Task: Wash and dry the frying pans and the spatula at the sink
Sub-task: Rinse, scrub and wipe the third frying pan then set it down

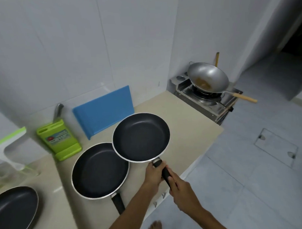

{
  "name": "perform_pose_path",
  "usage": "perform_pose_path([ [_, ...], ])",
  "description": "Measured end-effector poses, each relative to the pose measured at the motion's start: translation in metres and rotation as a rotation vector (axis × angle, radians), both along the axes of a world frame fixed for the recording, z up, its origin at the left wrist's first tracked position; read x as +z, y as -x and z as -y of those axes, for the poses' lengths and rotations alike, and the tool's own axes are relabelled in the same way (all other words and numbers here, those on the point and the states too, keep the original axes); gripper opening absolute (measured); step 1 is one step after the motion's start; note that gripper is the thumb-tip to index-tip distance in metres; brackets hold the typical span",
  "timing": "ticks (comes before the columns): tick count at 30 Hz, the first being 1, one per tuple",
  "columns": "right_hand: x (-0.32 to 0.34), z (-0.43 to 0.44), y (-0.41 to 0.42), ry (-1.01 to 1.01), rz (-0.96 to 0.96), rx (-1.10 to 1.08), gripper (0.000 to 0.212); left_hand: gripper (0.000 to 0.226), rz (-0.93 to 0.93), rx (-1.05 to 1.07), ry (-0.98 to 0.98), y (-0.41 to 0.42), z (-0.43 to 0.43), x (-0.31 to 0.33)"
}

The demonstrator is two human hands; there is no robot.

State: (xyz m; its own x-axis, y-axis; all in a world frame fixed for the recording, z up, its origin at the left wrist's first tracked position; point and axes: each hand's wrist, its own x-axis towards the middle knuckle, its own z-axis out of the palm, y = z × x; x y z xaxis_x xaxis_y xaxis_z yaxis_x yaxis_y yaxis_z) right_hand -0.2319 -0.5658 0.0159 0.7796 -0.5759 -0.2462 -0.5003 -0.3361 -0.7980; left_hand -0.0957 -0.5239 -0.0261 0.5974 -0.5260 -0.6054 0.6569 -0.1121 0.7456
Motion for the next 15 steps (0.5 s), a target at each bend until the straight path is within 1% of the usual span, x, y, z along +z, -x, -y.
perform_pose_path([
  [3,-0.021,0.046,-0.016,0.040,-0.035,0.003,0.045,0.027,-0.051,0.017,0.013,-0.017,0.041,-0.014],
  [7,-0.053,0.091,-0.038,0.019,-0.050,0.014,0.046,0.028,-0.077,0.028,-0.005,-0.037,0.084,-0.032],
  [15,-0.101,0.149,-0.064,-0.043,-0.055,0.060,0.043,0.014,-0.076,0.053,-0.069,-0.061,0.133,-0.068],
])
